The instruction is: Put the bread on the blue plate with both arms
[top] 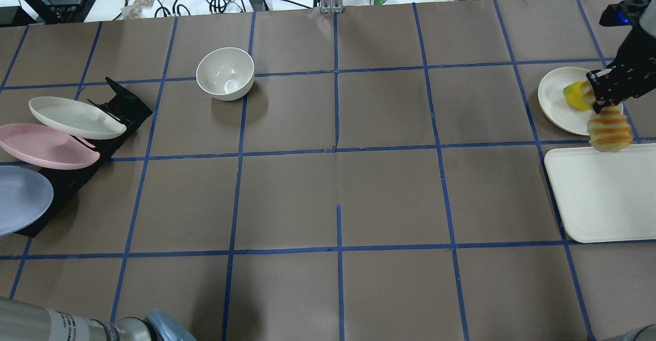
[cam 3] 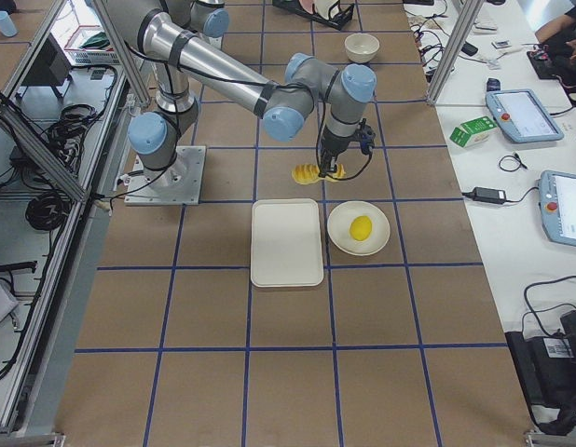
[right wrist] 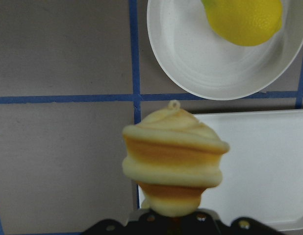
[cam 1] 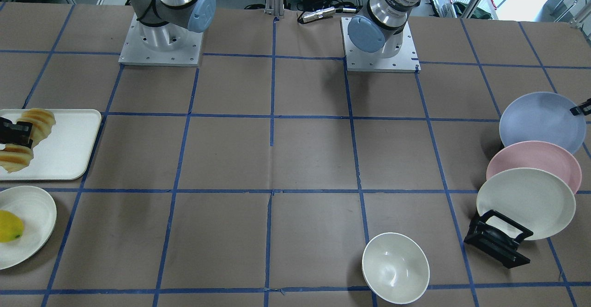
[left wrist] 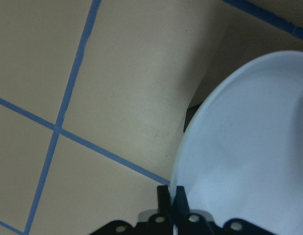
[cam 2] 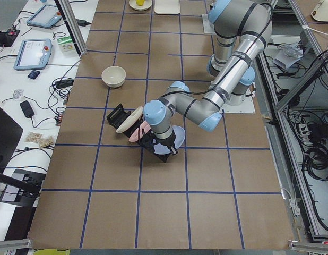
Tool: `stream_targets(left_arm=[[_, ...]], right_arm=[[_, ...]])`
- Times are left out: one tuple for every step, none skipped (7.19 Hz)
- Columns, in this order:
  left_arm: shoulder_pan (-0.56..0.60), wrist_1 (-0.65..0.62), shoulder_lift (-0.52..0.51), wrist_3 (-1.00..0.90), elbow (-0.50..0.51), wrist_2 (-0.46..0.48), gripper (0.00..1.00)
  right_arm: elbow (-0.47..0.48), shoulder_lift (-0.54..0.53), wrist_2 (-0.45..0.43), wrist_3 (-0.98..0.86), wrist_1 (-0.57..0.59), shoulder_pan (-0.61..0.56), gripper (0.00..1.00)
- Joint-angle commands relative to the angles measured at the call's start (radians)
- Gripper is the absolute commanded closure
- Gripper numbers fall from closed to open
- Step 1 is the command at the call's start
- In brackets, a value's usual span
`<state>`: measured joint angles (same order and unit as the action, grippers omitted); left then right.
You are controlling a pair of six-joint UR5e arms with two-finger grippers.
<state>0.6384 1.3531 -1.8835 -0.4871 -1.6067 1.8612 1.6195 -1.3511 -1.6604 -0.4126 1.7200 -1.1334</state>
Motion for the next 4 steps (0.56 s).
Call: stream_targets(left_arm=[[-0.003,0.200,0.105,0.004,-0.002,0.038,1.00],[0.001,0.260,0.139,0.012,-0.019,0.020,1.00],[0.018,0.315,0.155,0.036,-0.034,-0.046,1.00],[0.076,0.325,0.171,0.070,-0.056,-0.159,1.00]], right_arm=[[-0.006,-0.005,0.028,0.120,-0.002,-0.072,1.00],[-0.010,-0.013,0.027,0.153,-0.002,-0.109,1.00],[-0.012,-0.017,0.027,0.169,-0.002,-0.144,1.00],[-0.012,-0.031,0.027,0.179,-0.007,-0.167,1.00]])
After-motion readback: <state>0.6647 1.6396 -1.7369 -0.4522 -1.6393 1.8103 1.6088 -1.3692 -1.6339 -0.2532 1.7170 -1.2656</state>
